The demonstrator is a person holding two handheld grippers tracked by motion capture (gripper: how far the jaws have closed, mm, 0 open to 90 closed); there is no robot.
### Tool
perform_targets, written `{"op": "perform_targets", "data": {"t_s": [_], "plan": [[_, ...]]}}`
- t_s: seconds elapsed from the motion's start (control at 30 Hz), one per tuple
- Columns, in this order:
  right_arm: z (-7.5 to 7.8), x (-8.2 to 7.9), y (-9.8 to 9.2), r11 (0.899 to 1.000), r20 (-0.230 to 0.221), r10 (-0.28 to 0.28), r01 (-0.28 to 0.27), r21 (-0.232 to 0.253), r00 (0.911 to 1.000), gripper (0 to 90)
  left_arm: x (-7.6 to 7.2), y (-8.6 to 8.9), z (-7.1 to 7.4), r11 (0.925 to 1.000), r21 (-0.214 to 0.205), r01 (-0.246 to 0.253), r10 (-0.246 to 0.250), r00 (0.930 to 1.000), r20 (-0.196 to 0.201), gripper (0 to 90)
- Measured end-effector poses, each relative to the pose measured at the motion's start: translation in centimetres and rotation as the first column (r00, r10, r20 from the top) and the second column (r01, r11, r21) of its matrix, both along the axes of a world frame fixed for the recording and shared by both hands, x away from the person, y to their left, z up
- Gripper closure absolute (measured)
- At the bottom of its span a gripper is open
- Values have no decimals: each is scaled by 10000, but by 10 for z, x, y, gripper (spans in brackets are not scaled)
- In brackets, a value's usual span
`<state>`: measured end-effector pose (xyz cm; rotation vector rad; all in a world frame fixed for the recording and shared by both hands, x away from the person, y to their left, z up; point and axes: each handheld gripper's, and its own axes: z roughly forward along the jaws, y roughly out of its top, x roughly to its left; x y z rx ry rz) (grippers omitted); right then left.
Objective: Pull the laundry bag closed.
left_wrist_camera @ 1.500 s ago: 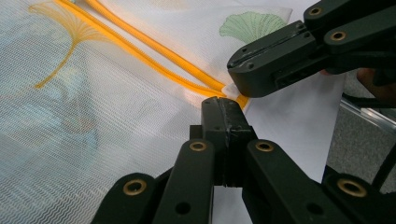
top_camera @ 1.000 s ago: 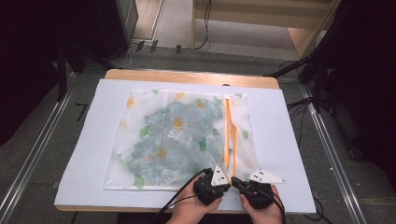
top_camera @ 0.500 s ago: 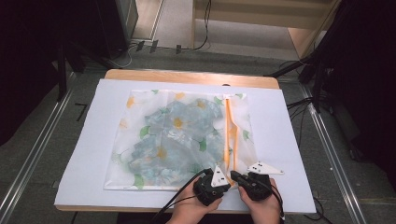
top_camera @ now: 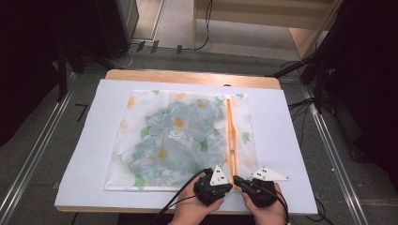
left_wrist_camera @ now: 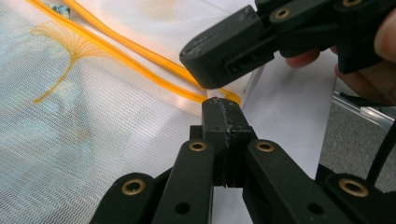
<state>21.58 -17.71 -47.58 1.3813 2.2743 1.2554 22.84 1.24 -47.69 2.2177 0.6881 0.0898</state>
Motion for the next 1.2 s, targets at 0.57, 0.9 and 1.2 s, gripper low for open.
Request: {"op": "perform_targets", "data": {"t_s": [0.57, 0.9, 1.2], "plan": [[-7, -3, -5, 9996, -59, 162, -161, 218, 9999, 900, 2, -1, -1, 10000, 45, 70, -69, 9997, -220, 900], [-4, -3, -3, 9999, -245, 117, -116, 39, 9996, 900, 1, -4, -1, 9993, 225, 303, -302, 9995, -38, 900], [1, 9, 6, 9987, 85, -419, 421, -300, 9991, 900, 2, -4, -1, 9985, 243, 500, -495, 9985, -216, 900]]}}
